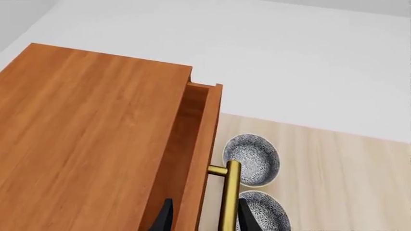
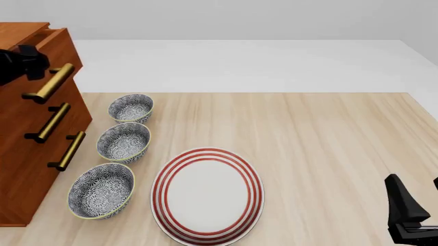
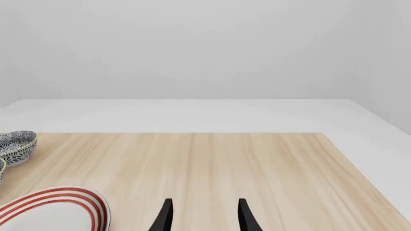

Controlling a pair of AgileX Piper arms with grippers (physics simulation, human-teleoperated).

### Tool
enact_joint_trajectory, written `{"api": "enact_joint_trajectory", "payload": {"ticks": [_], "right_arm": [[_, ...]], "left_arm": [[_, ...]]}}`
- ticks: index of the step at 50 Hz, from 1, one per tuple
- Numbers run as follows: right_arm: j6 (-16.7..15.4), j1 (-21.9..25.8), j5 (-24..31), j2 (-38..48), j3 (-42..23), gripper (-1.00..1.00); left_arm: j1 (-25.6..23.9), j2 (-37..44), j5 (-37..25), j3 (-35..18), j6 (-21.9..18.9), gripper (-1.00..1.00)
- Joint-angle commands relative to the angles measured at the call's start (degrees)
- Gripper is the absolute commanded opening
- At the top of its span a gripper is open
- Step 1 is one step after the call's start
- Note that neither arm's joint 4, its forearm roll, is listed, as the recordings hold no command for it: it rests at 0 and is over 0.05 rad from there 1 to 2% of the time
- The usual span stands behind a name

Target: Open the top drawer of the cabinet.

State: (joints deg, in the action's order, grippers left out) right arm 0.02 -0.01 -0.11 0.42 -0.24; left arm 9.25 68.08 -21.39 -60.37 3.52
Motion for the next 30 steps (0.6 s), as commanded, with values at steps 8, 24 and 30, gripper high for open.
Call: {"api": "enact_joint_trajectory", "payload": {"ticks": [8, 24, 30], "right_arm": [[0.00, 0.00, 0.00, 0.00, 0.00, 1.00], [0.00, 0.00, 0.00, 0.00, 0.00, 1.00], [0.00, 0.00, 0.00, 0.00, 0.00, 1.00]], "left_arm": [[-1.89, 1.02, -0.90, 1.75, -0.04, 1.00], [-4.02, 0.62, -2.05, 2.09, -0.30, 1.00], [-5.46, 0.58, -2.17, 2.53, -0.52, 1.00]]}}
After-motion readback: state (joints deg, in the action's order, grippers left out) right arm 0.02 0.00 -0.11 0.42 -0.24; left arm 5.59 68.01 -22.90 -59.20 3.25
